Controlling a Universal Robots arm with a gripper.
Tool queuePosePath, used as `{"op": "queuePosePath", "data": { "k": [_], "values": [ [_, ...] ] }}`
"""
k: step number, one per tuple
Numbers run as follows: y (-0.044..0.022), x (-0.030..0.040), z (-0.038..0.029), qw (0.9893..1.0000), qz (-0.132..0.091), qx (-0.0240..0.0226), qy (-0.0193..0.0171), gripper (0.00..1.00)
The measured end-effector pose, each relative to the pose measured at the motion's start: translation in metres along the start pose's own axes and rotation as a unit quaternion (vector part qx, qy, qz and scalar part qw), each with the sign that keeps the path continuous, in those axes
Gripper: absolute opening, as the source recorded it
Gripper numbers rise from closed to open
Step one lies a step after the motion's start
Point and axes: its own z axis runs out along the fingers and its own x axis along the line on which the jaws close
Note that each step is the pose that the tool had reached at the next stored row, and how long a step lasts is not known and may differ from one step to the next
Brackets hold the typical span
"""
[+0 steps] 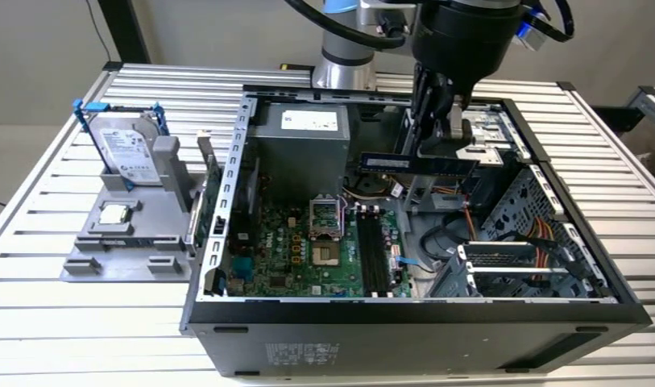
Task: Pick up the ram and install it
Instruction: 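Pick up the ram and move it above insertion slot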
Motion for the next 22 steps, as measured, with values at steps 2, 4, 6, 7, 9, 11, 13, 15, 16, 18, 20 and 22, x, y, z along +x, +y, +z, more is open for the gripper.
{"op": "queuePosePath", "data": {
  "k": [2,4,6,7,9,11,13,15,16,18,20,22],
  "values": [
    [0.0,0.0,0.0,1.0,0.006,-0.0001,0.0001,0.0],
    [0.0,0.0,0.0,0.9999,0.011,-0.0003,0.0002,0.0],
    [0.0,0.0,0.0,0.9999,0.016,-0.0004,0.0002,0.0],
    [0.0,0.0,0.0,0.9998,0.018,-0.0004,0.0003,0.0],
    [0.0,0.0,0.0,0.9997,0.023,-0.0005,0.0003,0.0],
    [0.0,0.0,0.0,0.9996,0.027,-0.0006,0.0004,0.0],
    [0.0,0.0,0.0,0.9995,0.031,-0.0007,0.0005,0.0],
    [0.0,0.0,0.0,0.9994,0.034,-0.0008,0.0005,0.0],
    [0.0,0.0,0.0,0.9994,0.036,-0.0008,0.0006,0.0],
    [0.0,0.0,0.0,0.9992,0.04,-0.0009,0.0006,0.0],
    [0.0,0.0,0.0,0.9991,0.043,-0.001,0.0007,0.0],
    [0.0,0.0,0.0,0.9989,0.047,-0.0011,0.0007,0.0]
  ]
}}
